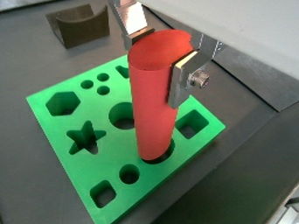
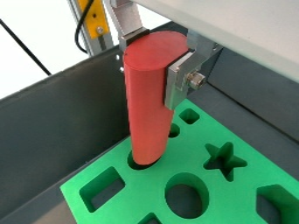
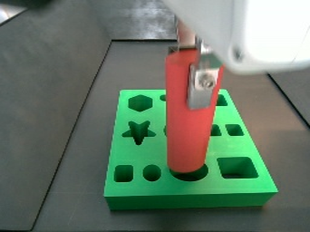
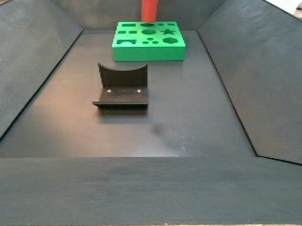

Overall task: Pick up the oval object. Move up. Place the oval object on the fixture. Regrasp the oval object. Move to above the board. Insert the oval object.
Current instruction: Insert the oval object.

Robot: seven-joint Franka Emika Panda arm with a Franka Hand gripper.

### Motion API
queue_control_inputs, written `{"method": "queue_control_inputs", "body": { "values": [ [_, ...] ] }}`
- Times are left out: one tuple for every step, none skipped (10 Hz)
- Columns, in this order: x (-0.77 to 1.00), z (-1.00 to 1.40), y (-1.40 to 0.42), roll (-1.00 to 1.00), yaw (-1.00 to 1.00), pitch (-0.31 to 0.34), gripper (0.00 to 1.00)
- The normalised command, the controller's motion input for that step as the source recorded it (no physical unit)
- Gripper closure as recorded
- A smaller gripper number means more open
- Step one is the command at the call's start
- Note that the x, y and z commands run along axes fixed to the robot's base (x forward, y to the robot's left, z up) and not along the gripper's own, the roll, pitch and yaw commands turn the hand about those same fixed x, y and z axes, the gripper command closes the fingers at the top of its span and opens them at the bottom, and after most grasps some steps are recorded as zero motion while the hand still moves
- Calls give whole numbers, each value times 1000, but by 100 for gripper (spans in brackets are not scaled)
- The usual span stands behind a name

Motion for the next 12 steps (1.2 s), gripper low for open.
{"method": "queue_control_inputs", "body": {
  "values": [
    [126,-94,-23,0,0,0,100],
    [226,-154,-191,0,29,-77,100],
    [263,-89,-154,0,34,-34,100],
    [211,-137,-126,0,74,-30,100],
    [106,-11,-3,0,0,0,100],
    [89,-20,0,0,0,0,100],
    [126,-94,83,0,0,0,100],
    [0,-129,171,0,0,0,100],
    [0,0,-34,0,0,0,100],
    [0,-129,-11,7,0,-14,100],
    [-3,-131,-200,17,-20,-39,100],
    [0,0,0,0,0,-4,100]
  ]
}}
